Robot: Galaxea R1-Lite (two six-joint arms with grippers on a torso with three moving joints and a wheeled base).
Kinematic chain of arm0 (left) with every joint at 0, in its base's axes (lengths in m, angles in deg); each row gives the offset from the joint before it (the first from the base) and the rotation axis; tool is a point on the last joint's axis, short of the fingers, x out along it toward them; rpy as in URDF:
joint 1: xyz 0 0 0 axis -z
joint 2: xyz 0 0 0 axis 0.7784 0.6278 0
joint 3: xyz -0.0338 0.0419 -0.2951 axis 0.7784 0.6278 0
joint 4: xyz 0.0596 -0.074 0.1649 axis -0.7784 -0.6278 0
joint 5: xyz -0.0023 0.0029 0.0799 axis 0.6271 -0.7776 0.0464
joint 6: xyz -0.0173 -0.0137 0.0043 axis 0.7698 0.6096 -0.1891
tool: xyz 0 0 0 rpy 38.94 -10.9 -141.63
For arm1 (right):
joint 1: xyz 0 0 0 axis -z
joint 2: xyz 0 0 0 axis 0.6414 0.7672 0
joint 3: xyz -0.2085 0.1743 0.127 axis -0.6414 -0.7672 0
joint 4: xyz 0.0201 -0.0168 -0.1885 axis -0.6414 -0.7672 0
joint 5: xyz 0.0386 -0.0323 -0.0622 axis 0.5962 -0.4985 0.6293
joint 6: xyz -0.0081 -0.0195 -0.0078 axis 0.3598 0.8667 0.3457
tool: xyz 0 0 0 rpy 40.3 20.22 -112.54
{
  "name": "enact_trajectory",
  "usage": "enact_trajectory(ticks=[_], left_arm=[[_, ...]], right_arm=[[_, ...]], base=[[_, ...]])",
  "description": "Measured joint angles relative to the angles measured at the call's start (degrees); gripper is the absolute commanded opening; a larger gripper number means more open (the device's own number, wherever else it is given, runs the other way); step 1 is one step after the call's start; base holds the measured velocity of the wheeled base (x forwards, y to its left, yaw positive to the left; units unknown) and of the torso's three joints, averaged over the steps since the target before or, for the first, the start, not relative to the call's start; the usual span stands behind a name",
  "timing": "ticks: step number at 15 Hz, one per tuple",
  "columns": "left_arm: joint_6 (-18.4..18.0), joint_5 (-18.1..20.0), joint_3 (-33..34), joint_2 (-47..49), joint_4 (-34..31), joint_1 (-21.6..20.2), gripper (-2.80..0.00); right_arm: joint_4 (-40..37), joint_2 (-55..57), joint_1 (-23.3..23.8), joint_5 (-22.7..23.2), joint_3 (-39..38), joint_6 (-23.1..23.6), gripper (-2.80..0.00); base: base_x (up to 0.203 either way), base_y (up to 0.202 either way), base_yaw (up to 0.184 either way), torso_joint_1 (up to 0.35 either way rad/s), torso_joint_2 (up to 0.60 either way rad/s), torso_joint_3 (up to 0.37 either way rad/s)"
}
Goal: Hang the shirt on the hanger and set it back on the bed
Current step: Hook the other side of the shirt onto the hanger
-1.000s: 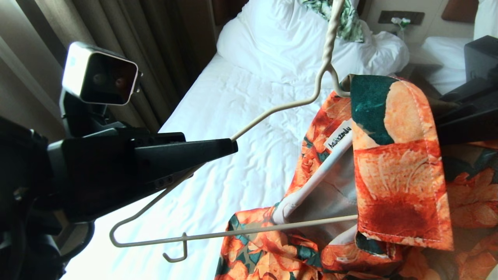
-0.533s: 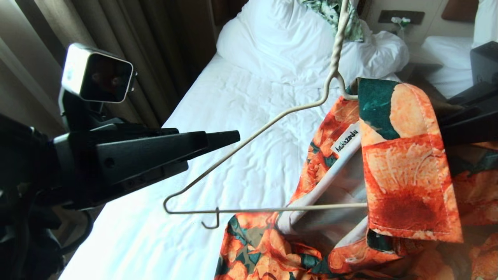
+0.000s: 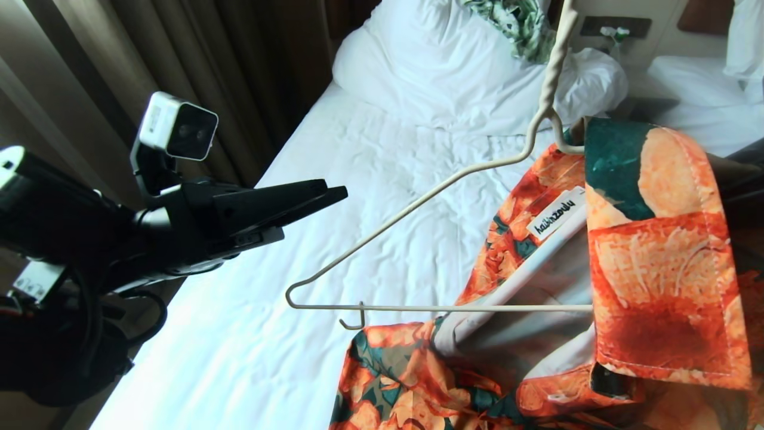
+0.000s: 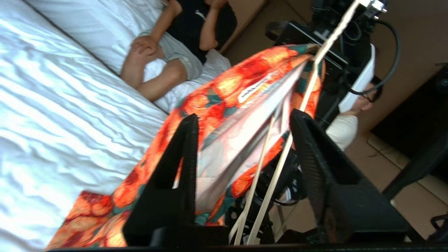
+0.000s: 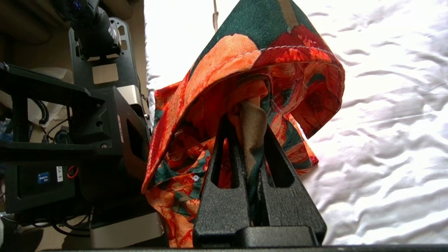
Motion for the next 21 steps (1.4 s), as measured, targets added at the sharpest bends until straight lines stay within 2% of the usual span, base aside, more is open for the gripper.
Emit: enact_trajectory(ticks=[3, 6, 9, 13, 17, 21], left_arm=[[0.18, 0.16, 1.53, 0.19, 0.09, -5.12, -2.80], [0.20, 0.29, 3.22, -1.09, -1.76, -12.28, -2.80], [0.20, 0.29, 3.82, -5.17, -10.06, -19.32, -2.80], [-0.04, 0.29, 4.81, -11.97, -24.49, -26.59, -2.80], [-0.06, 0.30, 6.53, -15.06, -26.40, -30.40, -2.80], [-0.06, 0.30, 6.23, -15.11, -26.40, -31.22, -2.80]], right_arm=[[-0.21, -0.26, 1.25, -0.04, -0.03, -0.38, -2.80], [-0.74, -0.76, 3.78, 0.30, -1.78, -0.40, -2.80], [-0.62, -1.04, 5.69, 0.41, -3.36, -0.47, -2.80], [3.57, -0.19, 6.25, 1.63, -3.80, -4.10, -2.80], [8.41, 1.89, 5.78, 2.21, -3.76, -7.28, -2.80], [13.32, 2.91, 0.91, 2.54, -2.95, -11.12, -2.80]], base=[[0.000, 0.000, 0.000, 0.000, 0.00, 0.000], [0.000, 0.000, 0.000, 0.000, 0.00, 0.000], [0.000, 0.000, 0.000, 0.000, 0.00, 0.000], [0.000, 0.000, 0.000, 0.000, 0.00, 0.000], [0.000, 0.000, 0.000, 0.000, 0.00, 0.000], [0.000, 0.000, 0.000, 0.000, 0.00, 0.000]])
